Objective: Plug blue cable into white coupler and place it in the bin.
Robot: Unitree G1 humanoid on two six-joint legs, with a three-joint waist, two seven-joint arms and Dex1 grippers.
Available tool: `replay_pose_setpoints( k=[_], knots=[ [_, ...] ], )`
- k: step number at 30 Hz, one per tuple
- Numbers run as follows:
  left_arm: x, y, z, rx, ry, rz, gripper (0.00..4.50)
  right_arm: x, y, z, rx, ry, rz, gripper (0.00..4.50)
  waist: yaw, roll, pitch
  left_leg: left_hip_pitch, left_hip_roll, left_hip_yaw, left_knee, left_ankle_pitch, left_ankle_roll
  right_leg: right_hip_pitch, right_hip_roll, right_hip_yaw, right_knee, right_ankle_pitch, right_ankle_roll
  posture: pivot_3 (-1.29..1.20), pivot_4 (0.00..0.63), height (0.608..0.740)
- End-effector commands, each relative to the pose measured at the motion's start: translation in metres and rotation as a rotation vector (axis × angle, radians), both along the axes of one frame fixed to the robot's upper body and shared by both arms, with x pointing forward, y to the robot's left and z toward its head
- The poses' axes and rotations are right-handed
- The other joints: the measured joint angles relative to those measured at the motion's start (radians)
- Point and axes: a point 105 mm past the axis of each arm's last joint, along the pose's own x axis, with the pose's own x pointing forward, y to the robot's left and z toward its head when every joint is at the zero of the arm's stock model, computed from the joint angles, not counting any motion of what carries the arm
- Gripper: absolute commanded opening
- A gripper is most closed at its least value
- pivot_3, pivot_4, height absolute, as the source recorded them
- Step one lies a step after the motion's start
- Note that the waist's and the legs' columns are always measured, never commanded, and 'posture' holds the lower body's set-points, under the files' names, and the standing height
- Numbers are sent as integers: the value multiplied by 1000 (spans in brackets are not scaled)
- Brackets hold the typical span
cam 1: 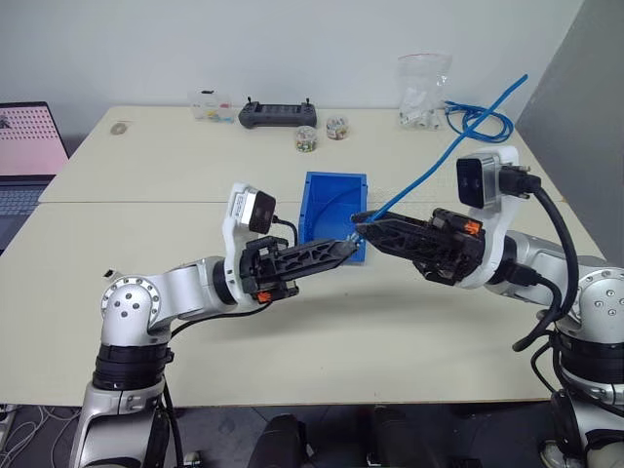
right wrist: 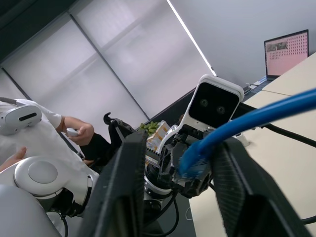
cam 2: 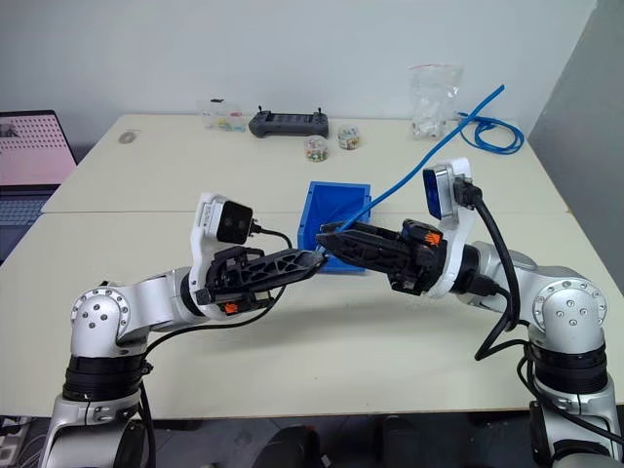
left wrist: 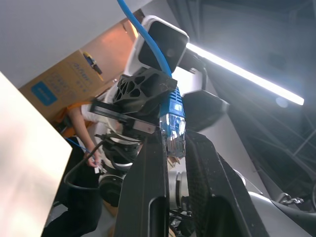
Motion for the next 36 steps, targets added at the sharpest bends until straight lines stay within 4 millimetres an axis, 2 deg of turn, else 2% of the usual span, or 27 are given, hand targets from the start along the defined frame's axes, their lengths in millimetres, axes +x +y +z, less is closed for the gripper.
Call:
replay_pose_setpoints(
  k=[1, 4, 14, 16, 22, 28, 30, 33, 36],
  knots=[
    [-6, 1, 6, -20, -28, -18, 208, -9, 4, 8, 10, -41, 49, 757, 0, 0, 0, 0, 0, 0, 0, 0, 0, 0, 0, 0, 0, 0, 0, 0, 150, 740],
    [-7, 2, 5, -16, -27, -19, 208, -9, 4, 9, 11, -42, 53, 170, 0, 0, 0, 0, 0, 0, 0, 0, 0, 0, 0, 0, 0, 0, 0, 0, 150, 740],
    [-1, 4, 7, -20, -25, 18, 208, -13, 6, 8, 13, -23, 79, 113, 0, 0, 0, 0, 0, 0, 0, 0, 0, 0, 0, 0, 0, 0, 0, 0, 150, 740],
    [-1, 3, 7, -20, -25, 13, 909, -14, 7, 7, 15, -20, 81, 112, 0, 0, 0, 0, 0, 0, -1, 0, 0, 0, 0, 0, 0, -2, 4, 0, 150, 740],
    [-4, 5, 8, -13, -39, 16, 2148, -12, 7, 6, 13, -15, 59, 109, 0, 0, 0, 0, 0, 0, -1, 0, 0, 0, 0, 0, -1, -2, 4, 0, 150, 740],
    [-12, 16, 8, 83, -106, 45, 3327, 8, -7, -1, -26, -9, -52, 108, -1, 0, 0, -1, 0, 0, -1, 0, 0, -1, 0, 0, -1, -2, 4, 0, 150, 740],
    [-15, 23, 3, 192, -197, 99, 3717, 24, -18, -5, -48, -14, -145, 108, -2, 0, 0, -1, 0, 0, -1, 0, 0, -2, 0, 0, -1, -3, 4, 0, 150, 740],
    [-14, 27, -10, 324, -320, 208, 4444, 30, -23, -9, -65, -28, -184, 108, 0, 1, 1, -1, 0, 2, -2, 0, 0, -2, 0, 1, -1, -3, 4, 0, 150, 740],
    [-5, 32, -21, 356, -350, 405, 4500, 28, -19, -17, -80, -38, -182, 108, 0, 1, 1, -1, 0, 3, -3, 0, 0, -3, 0, 3, -2, -3, 4, 0, 150, 740]
  ],
)
